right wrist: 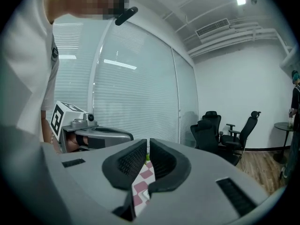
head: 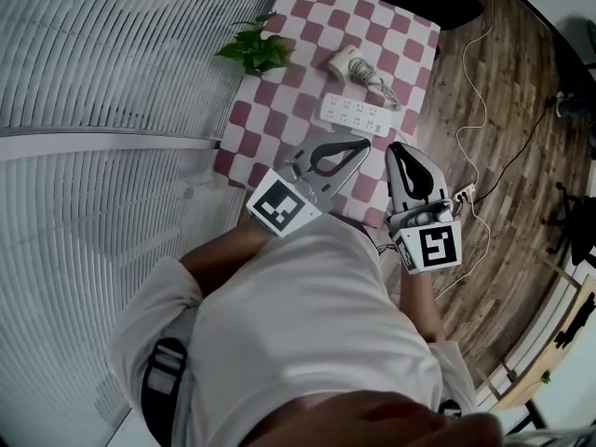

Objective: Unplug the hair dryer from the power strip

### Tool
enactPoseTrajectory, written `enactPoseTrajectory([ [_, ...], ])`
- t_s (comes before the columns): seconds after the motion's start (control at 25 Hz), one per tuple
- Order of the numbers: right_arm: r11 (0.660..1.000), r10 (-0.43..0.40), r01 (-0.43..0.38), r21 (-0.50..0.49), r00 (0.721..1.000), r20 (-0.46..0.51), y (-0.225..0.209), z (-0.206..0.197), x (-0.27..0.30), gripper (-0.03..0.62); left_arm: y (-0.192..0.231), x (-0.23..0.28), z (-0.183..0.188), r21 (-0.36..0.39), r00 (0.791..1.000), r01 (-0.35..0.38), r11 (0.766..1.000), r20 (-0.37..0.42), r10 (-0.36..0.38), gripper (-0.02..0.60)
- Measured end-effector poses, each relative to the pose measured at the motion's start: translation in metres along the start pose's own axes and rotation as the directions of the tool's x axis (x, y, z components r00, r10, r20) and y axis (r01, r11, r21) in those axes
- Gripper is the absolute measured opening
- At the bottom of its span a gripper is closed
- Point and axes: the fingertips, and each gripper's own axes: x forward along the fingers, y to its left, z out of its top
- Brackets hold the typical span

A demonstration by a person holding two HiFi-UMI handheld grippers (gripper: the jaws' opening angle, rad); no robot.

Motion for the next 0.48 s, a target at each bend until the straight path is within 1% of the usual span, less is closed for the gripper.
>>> enactPoseTrajectory([
  [0.2,1.0,0.01,-0.01,-0.003,0.999,0.038,0.018,0.021,-0.012,0.041,-0.006,-0.014,0.019,-0.028,0.999,-0.019,0.999,0.047,0.02,0.031],
  [0.4,1.0,0.015,-0.016,0.003,0.997,0.072,0.029,0.04,-0.02,0.037,-0.013,-0.024,0.033,-0.061,0.997,-0.01,0.998,0.072,0.015,0.031],
  [0.48,1.0,0.017,-0.017,0.005,0.997,0.08,0.032,0.045,-0.024,0.035,-0.017,-0.026,0.038,-0.057,0.997,-0.004,0.998,0.079,0.008,0.031],
])
